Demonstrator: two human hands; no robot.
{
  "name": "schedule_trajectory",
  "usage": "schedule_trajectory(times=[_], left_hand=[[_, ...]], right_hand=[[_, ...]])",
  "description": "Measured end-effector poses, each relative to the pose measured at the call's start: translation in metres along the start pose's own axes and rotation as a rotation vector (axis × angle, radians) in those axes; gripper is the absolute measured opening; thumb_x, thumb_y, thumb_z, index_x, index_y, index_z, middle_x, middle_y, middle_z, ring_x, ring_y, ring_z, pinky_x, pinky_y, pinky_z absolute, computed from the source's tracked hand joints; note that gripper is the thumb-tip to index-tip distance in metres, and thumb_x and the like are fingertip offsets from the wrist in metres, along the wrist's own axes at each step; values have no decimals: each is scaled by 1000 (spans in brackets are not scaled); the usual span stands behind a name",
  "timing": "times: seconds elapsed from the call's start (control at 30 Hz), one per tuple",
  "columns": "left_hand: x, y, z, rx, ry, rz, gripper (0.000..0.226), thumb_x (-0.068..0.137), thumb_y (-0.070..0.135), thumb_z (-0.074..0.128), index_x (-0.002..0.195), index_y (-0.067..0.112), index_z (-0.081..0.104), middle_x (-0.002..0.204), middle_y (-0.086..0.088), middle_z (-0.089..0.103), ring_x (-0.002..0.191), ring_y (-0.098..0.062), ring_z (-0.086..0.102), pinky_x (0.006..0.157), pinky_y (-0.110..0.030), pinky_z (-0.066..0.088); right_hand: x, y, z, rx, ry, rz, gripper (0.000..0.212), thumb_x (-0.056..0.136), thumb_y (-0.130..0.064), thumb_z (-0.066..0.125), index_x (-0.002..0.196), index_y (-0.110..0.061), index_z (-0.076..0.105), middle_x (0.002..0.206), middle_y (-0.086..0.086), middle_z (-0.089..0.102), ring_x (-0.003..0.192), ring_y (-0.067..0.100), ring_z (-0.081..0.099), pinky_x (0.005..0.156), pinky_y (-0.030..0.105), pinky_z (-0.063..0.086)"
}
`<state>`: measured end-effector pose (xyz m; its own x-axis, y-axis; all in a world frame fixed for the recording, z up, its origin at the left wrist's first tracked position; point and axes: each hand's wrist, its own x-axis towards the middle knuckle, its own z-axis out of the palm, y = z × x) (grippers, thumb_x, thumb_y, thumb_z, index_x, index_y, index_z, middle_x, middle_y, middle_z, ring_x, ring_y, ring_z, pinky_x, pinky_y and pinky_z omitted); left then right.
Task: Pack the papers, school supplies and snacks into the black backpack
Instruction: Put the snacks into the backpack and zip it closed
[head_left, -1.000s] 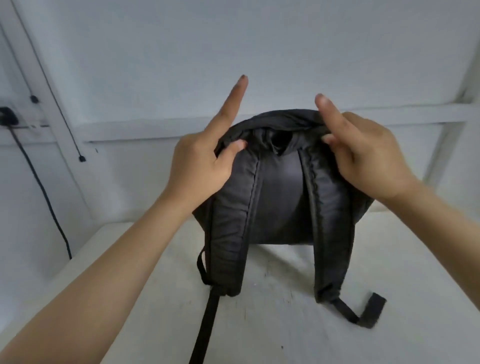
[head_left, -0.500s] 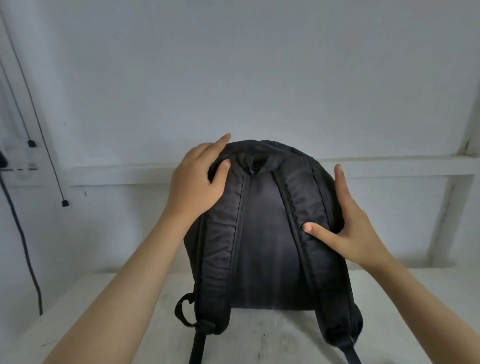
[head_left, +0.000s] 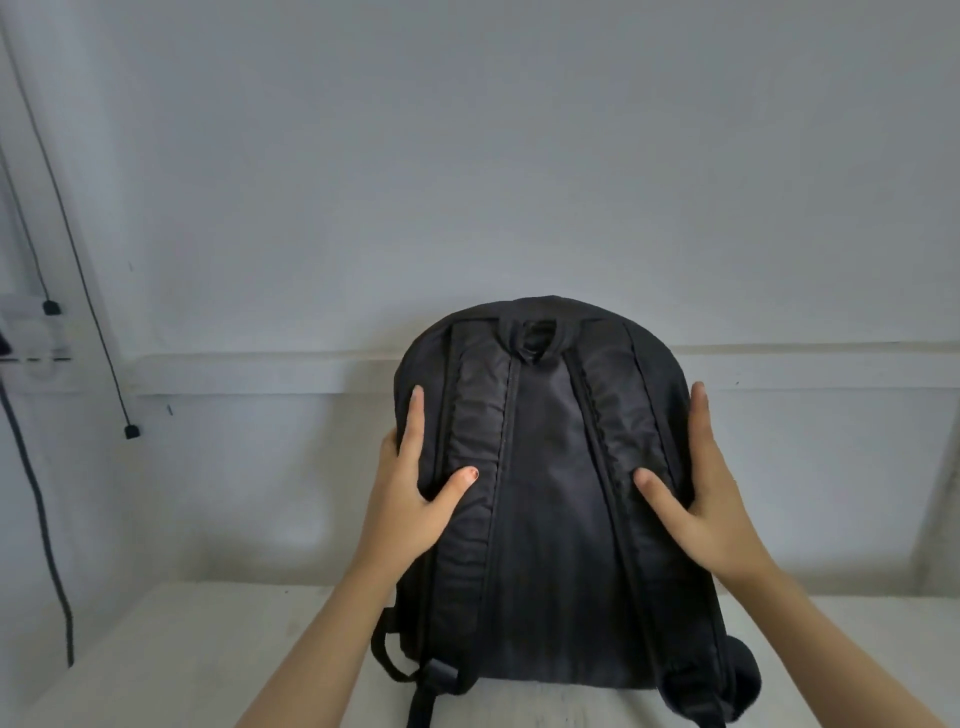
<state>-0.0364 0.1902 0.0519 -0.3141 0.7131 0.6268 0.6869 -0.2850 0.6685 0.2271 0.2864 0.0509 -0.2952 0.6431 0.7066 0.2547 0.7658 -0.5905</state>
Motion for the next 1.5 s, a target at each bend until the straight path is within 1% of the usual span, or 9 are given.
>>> schedule_trajectory(times=[0.2, 0.37, 0.53, 0.63, 0.73, 1.0, 1.13, 1.27, 1.5], left_hand=[[17, -15, 16, -137, 119, -64, 106, 74, 36, 76, 140, 53, -5, 145, 27, 17, 127, 19, 19, 107, -19, 24], [-13, -39, 19, -339, 59, -218, 123, 65, 30, 80, 136, 56, -16, 135, 18, 32, 122, 1, 42, 100, -22, 36], [-56, -59, 37, -92, 53, -169, 119, 66, 39, 79, 132, 62, -17, 136, 51, 0, 127, 22, 13, 105, -17, 24], [-61, -55, 43, 66, 101, -101, 99, 72, 50, 66, 132, 64, -11, 146, 21, 24, 123, -2, 38, 95, -14, 32], [-63, -57, 46, 227, 127, 15, 79, 81, 62, 53, 136, 61, -4, 128, -14, 47, 99, -24, 60, 83, -20, 41], [-72, -45, 32, 288, 141, 83, 74, 83, 51, 55, 140, 56, 7, 117, -10, 51, 91, -6, 48, 79, -14, 40], [-72, -39, 31, 304, 80, 12, 75, 84, 50, 51, 140, 56, 1, 120, -11, 46, 90, -14, 54, 80, -17, 41], [-65, -46, 35, 321, -6, -115, 72, 89, 48, 48, 136, 56, -6, 120, -15, 42, 92, -21, 53, 85, -22, 41], [-70, -46, 30, 484, -47, -153, 77, 90, 49, 48, 136, 51, -13, 142, -20, 28, 125, -34, 38, 101, -42, 37]], right_hand=[[21, 27, 24, -23, 37, 122, 85, 87, -47, 49, 147, -37, -10, 142, -31, 13, 131, -9, 16, 112, 24, 19], [-20, 47, 33, 2, 72, 76, 78, 90, -54, 47, 142, -50, -11, 154, -26, -3, 144, 0, 1, 117, 22, 10], [-67, 72, 48, -91, 11, 98, 83, 79, -74, 41, 142, -54, -7, 155, -4, 17, 142, 3, 15, 111, 18, 21], [-65, 66, 48, -146, 59, 80, 81, 78, -65, 44, 139, -59, -8, 148, 9, 31, 134, 12, 29, 105, 33, 30], [-63, 60, 43, -185, 114, 11, 76, 81, -59, 44, 139, -60, -5, 137, 16, 42, 126, 20, 39, 101, 33, 34], [-79, 34, 36, -256, 127, -43, 66, 91, -46, 50, 140, -60, 8, 99, 9, 52, 68, 25, 58, 66, 24, 44], [-76, 25, 35, -261, 26, 80, 72, 90, -38, 47, 140, -59, 0, 115, 13, 49, 89, 32, 61, 77, 26, 45], [-65, 28, 42, -202, -84, 221, 70, 94, -37, 45, 140, -52, -7, 144, 13, 32, 132, 29, 38, 103, 33, 34], [-68, 17, 42, -347, -145, 360, 77, 94, -46, 41, 142, -42, -19, 158, 12, 3, 133, 37, 36, 99, 44, 41]])
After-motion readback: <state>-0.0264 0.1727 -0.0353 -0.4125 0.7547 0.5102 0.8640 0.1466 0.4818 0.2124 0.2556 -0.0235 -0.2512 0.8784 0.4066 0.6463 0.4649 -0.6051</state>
